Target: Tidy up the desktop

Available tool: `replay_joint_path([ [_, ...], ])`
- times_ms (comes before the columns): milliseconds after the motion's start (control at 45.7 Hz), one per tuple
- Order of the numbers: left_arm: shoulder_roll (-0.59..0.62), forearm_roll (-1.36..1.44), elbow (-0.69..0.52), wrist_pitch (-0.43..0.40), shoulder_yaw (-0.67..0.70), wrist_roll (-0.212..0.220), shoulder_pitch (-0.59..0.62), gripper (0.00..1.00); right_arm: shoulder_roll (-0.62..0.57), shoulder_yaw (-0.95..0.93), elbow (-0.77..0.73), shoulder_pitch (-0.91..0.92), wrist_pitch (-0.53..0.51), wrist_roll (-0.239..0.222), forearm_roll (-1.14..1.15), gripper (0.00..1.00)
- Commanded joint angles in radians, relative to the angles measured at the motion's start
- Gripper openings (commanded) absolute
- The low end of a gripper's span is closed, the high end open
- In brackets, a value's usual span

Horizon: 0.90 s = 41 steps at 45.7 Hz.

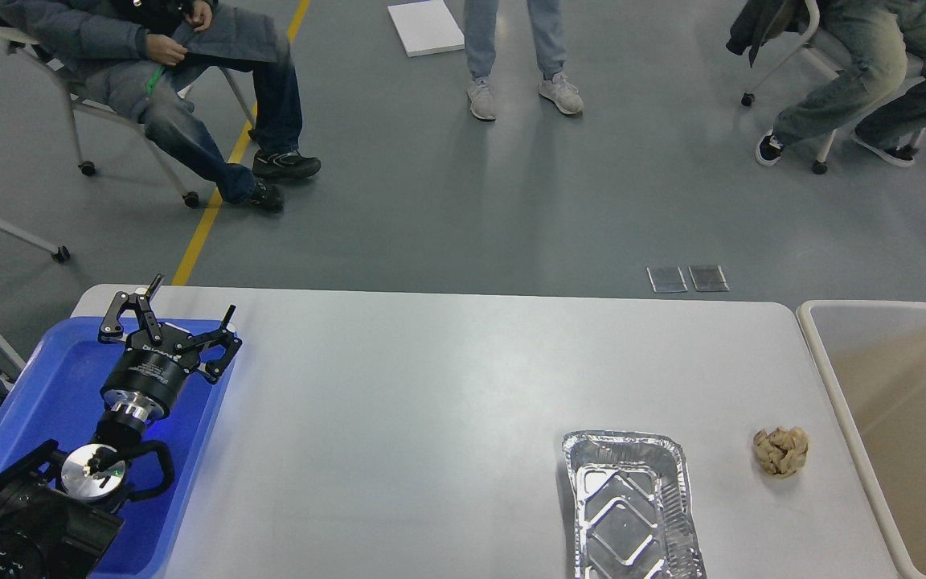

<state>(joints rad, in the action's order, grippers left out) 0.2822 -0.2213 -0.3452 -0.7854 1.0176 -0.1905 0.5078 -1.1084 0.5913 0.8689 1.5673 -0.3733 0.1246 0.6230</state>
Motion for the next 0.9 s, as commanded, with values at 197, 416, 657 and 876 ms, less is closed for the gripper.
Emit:
replay_joint_path([
  [197, 0.0, 0.0, 0.0, 0.0, -0.001, 0.0, 0.0, 1.0, -0.024, 0.199, 0.232, 0.376, -0.22, 0.0, 0.167, 1.0],
  [416, 0.0, 0.0, 0.0, 0.0, -0.001, 0.0, 0.0, 1.0, -0.004, 0.334, 0.344, 0.507, -0.248, 0.001, 0.19, 1.0],
  [657, 0.0, -0.001, 0.0, 0.0, -0.001, 0.0, 0.0, 1.0, 0.067, 0.513, 0.469, 0.706, -0.317, 0.004, 0.182, 1.0],
  [876, 0.0, 0.0, 0.0, 0.0, 0.001, 0.0, 0.0, 1.0, 0.082, 0.525, 0.512, 0.773, -0.412, 0.003, 0.181, 1.0],
])
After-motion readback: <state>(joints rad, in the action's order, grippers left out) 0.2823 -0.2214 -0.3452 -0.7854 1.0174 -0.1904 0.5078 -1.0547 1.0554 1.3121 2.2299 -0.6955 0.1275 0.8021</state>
